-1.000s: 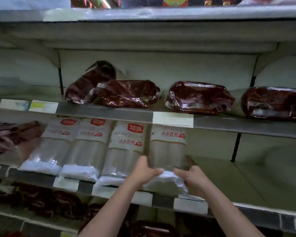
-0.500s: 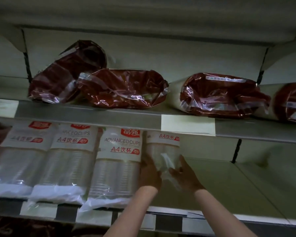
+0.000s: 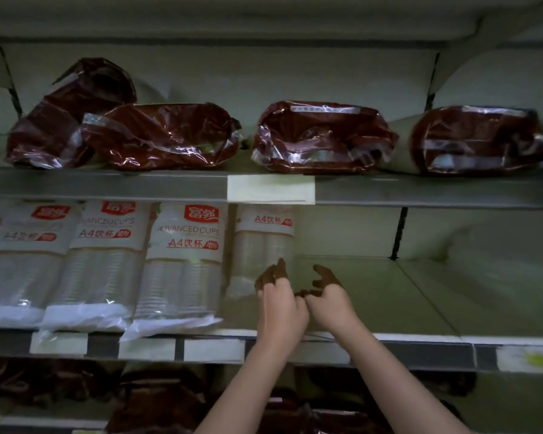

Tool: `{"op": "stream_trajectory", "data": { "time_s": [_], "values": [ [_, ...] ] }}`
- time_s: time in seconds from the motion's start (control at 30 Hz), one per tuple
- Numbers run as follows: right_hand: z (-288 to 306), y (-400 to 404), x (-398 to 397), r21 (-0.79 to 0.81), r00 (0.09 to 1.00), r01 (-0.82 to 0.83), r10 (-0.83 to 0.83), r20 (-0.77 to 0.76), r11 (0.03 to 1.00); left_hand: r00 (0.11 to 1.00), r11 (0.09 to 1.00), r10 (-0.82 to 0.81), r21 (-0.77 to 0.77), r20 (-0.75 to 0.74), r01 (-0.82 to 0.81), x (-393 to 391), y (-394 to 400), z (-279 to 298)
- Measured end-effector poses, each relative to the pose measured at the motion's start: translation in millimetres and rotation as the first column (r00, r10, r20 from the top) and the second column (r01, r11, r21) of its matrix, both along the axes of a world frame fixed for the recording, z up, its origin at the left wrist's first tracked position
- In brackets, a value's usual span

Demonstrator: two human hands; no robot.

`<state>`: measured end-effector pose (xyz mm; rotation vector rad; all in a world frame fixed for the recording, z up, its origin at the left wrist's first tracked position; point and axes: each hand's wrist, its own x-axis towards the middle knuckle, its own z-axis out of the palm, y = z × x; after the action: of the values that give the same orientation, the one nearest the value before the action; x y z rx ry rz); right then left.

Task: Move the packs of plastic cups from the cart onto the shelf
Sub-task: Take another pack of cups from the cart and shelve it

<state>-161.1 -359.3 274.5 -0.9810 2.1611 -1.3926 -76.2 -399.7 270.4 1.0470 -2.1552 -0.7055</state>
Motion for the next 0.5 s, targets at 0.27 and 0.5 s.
{"op": "stream_trajectory", "data": {
  "time_s": [0.27,0.5],
  "values": [
    [-33.6,156.4,-48.6,-0.066,0.990,-0.077,0.084,0.110,0.995,0.985,0.999,0.028,0.046,-0.170,-0.021,-27.3,129.4,-34.0],
    [-57.7,285.9,-100.7,0.004,0.985,-0.113,0.111,0.132,0.994,0.982,0.976,0.090,0.211,-0.166,-0.054,-73.0,261.8,-78.4]
  ]
}}
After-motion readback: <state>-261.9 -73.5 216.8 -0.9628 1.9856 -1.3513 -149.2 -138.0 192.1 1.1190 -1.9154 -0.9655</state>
